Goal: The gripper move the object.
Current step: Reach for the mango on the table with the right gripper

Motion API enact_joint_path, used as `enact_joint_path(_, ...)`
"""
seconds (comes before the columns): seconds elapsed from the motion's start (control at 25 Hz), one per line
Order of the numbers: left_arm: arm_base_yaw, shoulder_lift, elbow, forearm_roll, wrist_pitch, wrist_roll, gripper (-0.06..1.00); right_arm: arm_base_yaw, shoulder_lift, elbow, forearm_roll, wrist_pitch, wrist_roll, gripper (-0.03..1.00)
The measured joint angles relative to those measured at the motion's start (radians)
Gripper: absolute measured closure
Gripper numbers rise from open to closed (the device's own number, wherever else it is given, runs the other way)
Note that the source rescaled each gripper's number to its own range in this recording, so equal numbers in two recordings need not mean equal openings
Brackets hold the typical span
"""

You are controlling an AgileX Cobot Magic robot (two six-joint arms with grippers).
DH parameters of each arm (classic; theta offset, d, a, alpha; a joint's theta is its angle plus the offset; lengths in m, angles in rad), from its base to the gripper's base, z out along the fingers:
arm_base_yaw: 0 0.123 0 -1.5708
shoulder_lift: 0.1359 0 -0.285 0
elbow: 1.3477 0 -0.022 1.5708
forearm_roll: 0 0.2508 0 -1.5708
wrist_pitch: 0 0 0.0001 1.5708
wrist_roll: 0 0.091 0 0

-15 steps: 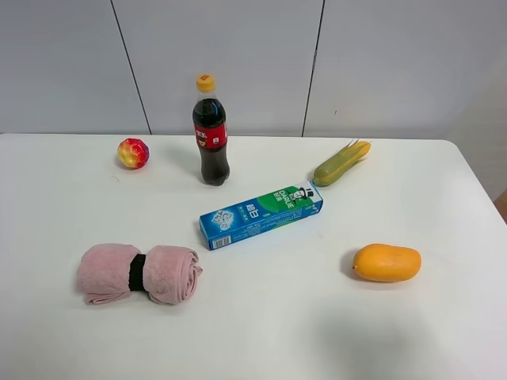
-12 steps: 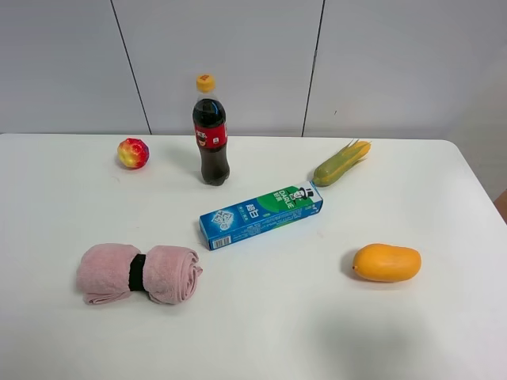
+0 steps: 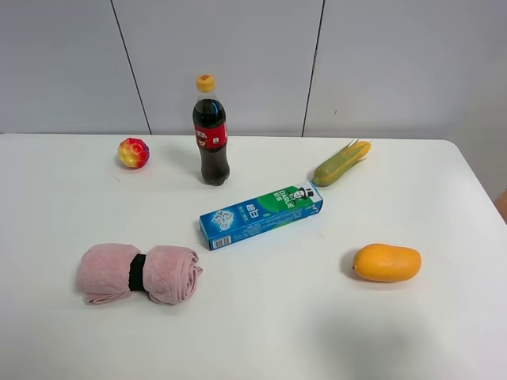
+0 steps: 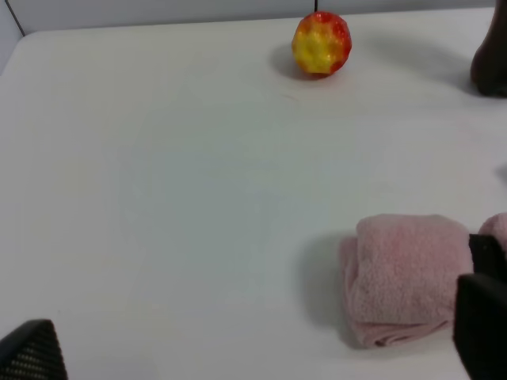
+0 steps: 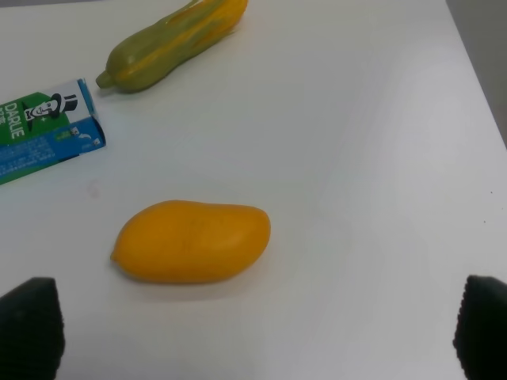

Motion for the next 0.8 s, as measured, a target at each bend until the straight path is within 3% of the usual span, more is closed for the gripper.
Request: enact_joint_path(0.8, 0.000, 0.000, 0.000, 0.000, 0.000, 0.000, -0.06, 0.000, 0.000, 0.000, 0.000, 0.000, 0.006, -0.03)
